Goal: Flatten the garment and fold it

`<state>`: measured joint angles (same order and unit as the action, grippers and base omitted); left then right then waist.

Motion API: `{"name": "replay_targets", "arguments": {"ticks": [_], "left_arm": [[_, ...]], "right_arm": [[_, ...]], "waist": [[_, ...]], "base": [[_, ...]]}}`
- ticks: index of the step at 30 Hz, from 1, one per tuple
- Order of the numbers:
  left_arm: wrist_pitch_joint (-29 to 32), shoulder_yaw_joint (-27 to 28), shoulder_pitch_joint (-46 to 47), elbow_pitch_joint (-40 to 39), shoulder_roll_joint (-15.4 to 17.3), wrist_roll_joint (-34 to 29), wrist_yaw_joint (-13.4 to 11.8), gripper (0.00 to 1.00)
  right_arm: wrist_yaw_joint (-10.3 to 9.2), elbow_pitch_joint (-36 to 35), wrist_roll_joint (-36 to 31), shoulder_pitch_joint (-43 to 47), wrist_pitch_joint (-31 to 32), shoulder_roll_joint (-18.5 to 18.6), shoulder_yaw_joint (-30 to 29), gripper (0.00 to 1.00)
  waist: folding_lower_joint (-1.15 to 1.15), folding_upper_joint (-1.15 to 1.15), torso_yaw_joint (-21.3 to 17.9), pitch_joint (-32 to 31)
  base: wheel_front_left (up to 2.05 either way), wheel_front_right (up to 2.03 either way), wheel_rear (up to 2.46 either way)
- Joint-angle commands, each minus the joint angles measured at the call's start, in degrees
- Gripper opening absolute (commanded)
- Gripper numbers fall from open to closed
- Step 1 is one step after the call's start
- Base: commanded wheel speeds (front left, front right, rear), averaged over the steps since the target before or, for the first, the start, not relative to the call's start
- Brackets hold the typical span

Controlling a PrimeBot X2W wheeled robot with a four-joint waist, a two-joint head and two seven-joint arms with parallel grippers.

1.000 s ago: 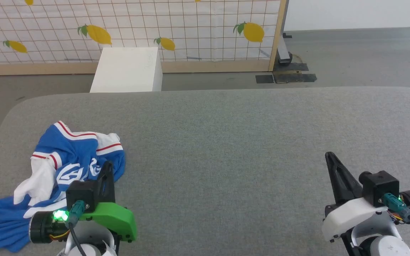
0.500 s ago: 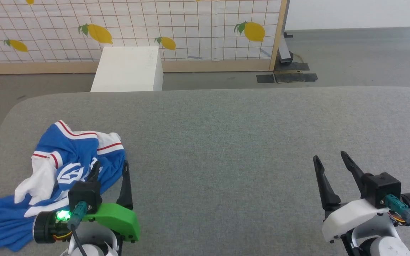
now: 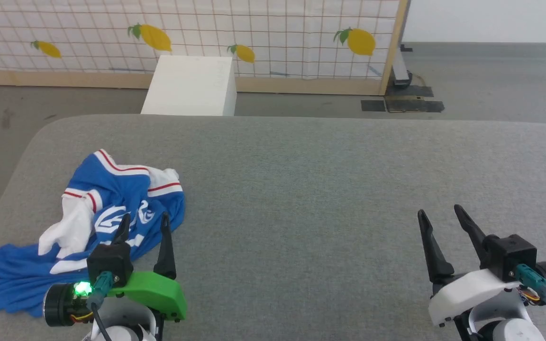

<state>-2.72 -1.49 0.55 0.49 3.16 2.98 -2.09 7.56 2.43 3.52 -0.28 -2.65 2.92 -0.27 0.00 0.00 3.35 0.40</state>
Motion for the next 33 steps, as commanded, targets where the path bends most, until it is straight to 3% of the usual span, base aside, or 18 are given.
{"name": "replay_targets", "arguments": {"ticks": [1,33], "left_arm": [[-0.8,-0.2,-1.2,-0.2,-0.1,0.7,-0.4,1.00],[-4.8,-2.0,-2.9,-0.8,-0.1,4.6,-3.8,1.00]], "right_arm": [[-0.02,0.3,0.5,0.9,-0.8,0.0,0.0,1.00],[-0.04,3.5,3.0,1.6,-4.8,0.0,0.7,1.00]], "waist": [[0.00,0.00,1.1,0.1],[0.00,0.00,12.1,1.1]], "base": [[0.00,0.00,0.00],[0.00,0.00,0.00]]}}
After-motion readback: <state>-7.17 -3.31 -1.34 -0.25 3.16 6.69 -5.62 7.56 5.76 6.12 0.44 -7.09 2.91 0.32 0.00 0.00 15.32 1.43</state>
